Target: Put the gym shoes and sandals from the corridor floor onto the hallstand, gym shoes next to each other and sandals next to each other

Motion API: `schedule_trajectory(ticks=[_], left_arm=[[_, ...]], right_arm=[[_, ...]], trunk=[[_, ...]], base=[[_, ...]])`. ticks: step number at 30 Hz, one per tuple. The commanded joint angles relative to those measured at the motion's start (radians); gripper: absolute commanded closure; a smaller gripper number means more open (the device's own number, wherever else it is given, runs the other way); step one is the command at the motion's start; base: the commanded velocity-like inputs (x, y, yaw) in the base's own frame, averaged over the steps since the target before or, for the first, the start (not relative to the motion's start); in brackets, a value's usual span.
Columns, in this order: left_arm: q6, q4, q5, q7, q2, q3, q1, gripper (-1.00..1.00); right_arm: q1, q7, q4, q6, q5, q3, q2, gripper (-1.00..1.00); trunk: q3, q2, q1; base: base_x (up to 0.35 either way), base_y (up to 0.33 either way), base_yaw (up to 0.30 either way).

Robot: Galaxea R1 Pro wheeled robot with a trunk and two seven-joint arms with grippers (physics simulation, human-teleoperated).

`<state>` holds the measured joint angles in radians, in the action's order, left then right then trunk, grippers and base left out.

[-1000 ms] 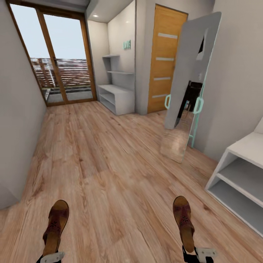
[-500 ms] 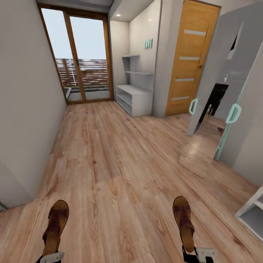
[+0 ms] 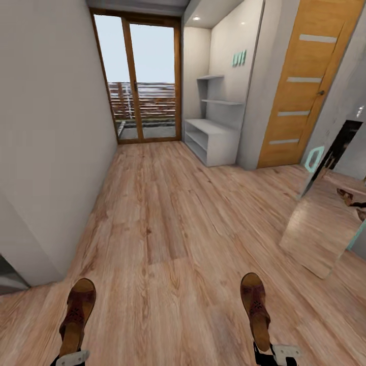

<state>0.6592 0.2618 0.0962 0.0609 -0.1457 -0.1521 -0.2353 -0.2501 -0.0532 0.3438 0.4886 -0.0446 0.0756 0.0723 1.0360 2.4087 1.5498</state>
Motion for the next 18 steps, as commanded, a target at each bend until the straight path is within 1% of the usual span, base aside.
schedule_trajectory(ticks=[1,8,10,13,14,18], left_arm=[[0.002,-0.001,0.007,0.006,0.000,0.000,-0.001,1.00],[0.002,-0.001,0.006,0.006,0.000,0.000,-0.001,1.00],[0.002,-0.001,0.005,0.006,0.000,0.000,-0.001,1.00],[0.002,-0.001,0.005,0.006,0.000,0.000,-0.001,1.00],[0.002,-0.001,0.005,0.006,0.000,0.000,-0.001,1.00],[0.002,-0.001,0.005,0.007,0.000,0.000,-0.001,1.00]], right_arm=[[0.000,-0.001,0.000,0.002,-0.001,0.003,0.000,1.00],[0.000,-0.001,0.000,0.002,-0.001,0.003,0.000,1.00],[0.000,0.000,0.000,0.002,-0.002,0.003,0.000,1.00],[0.000,0.001,0.000,0.002,-0.007,0.003,0.001,1.00],[0.000,0.001,0.000,0.002,-0.015,0.003,0.001,1.00],[0.000,0.000,0.000,0.002,-0.086,0.003,0.001,1.00]], trunk=[[0.001,0.000,0.000],[0.001,0.000,0.000],[0.001,0.000,0.000],[0.001,0.000,0.000],[0.001,0.000,0.000],[0.001,0.000,0.000]], base=[[0.338,0.000,0.281],[0.338,0.000,0.275],[0.338,0.000,0.146],[0.339,0.000,0.052],[0.339,0.000,0.024],[0.339,0.000,0.008]])
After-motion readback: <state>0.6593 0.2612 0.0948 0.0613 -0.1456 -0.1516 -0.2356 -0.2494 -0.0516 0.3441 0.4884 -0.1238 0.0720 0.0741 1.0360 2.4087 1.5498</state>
